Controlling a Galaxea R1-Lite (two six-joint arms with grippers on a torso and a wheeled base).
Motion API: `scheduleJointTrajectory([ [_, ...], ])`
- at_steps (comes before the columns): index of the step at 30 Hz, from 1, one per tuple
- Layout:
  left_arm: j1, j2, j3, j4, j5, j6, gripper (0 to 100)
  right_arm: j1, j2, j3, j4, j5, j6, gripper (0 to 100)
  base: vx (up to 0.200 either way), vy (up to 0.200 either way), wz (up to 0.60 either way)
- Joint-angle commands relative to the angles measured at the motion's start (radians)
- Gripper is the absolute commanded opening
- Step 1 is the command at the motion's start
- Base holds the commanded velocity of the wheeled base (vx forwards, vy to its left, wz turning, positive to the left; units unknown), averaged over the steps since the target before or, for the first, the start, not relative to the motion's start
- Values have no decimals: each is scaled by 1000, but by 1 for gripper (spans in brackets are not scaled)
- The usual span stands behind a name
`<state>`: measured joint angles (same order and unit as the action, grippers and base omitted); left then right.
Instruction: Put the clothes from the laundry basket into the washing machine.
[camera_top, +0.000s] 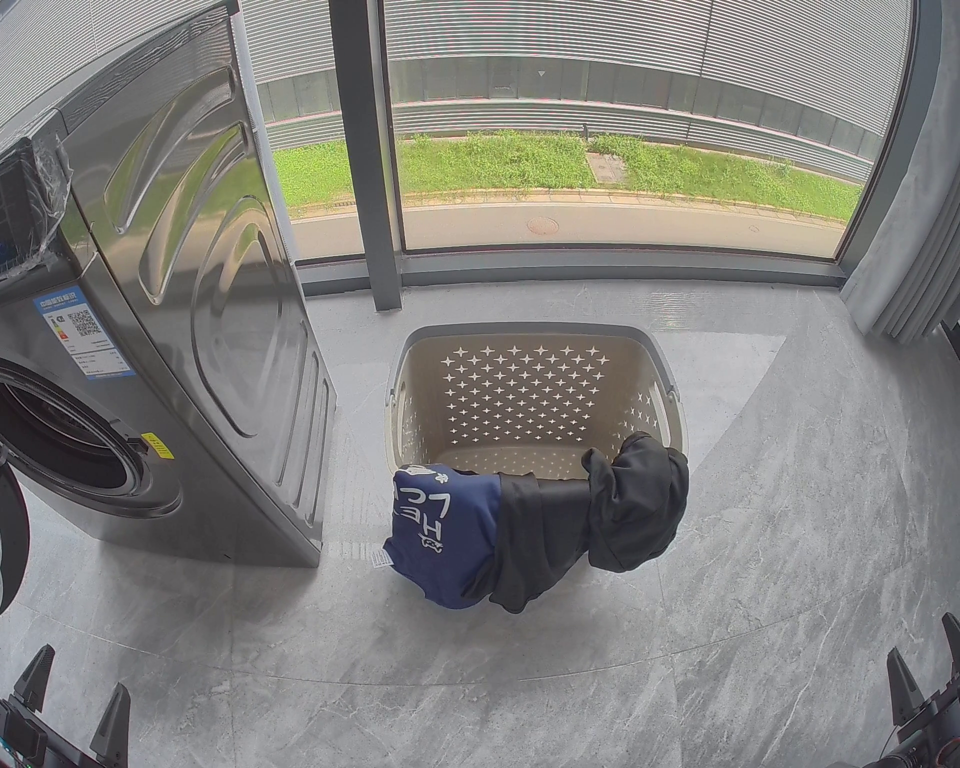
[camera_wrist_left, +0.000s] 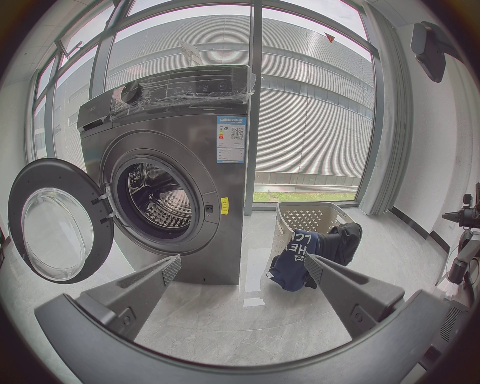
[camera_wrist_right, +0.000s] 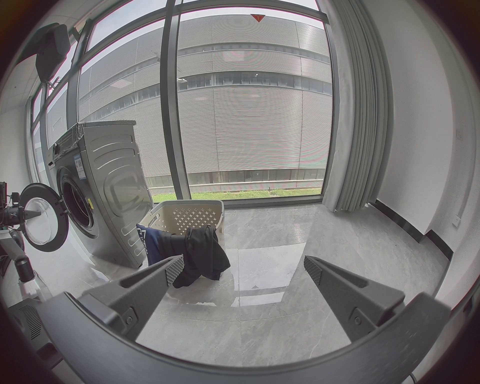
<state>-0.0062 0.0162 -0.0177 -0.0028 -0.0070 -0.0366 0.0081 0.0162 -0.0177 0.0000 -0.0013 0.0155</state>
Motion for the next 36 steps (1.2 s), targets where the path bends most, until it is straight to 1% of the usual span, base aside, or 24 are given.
scheduleJointTrajectory([
  [1,0,-16,18,0,1,0,100,1,-16,16,0,0,0,100,0,0,0],
  [25,0,-16,18,0,-1,0,100,1,-16,16,0,0,0,100,0,0,0],
  [34,0,-16,18,0,1,0,100,0,-16,16,0,0,0,100,0,-200,0],
  [36,0,-16,18,0,-1,0,100,0,-16,16,0,0,0,100,0,0,0],
])
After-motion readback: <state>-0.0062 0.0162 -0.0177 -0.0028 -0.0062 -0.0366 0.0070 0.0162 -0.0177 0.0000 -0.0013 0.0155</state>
